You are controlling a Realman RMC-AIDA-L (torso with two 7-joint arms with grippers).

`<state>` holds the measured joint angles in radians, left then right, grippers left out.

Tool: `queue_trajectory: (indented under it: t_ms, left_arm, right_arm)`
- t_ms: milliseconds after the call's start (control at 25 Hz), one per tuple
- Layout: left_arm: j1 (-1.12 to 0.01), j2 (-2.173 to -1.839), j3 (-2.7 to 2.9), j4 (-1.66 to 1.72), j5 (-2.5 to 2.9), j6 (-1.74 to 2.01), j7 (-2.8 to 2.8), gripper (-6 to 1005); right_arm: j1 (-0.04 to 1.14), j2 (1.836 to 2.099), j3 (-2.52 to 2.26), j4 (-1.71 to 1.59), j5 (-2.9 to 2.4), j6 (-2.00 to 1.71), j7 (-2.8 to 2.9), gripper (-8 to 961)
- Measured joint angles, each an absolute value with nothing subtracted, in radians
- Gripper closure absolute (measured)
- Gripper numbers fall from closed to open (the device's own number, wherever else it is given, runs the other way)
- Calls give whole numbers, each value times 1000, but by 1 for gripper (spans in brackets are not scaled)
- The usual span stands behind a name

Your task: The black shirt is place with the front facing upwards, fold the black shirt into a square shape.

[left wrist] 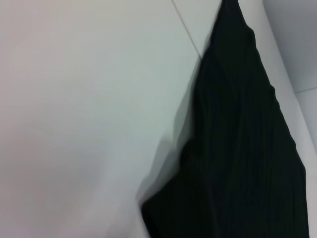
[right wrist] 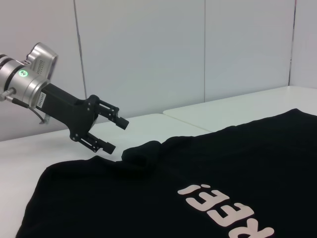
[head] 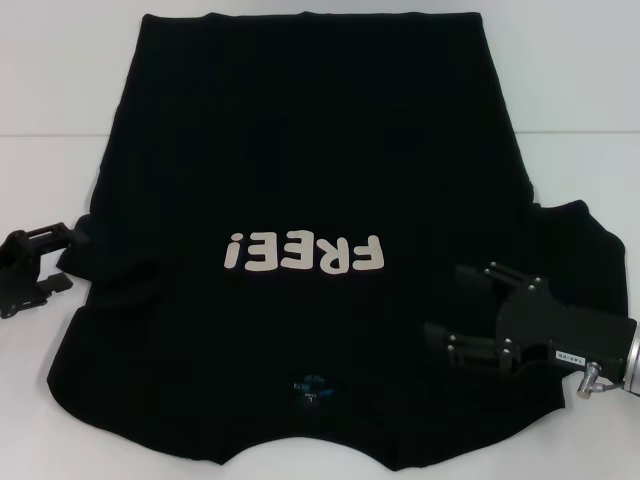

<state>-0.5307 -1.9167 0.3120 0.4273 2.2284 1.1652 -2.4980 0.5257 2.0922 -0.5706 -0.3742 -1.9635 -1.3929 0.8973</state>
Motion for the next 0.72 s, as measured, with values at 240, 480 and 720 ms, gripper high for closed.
queue_trajectory:
  t_ms: [240,480,720]
  left_arm:
    - [-540,-1918,365,448,2229,1189,-2460,250]
    - [-542,-1907,389,494,2233,1198,-2409,251]
    - [-562,-1907,395,483,2279,1189,-2494,253]
  right_arm:
    - [526,2092,-571,-374,-1963,-1393,897,9]
    - [528,2092,-571,-374,-1963,-1393,897,8]
    - [527,2094,-571,-374,-1964,-1393,897,9]
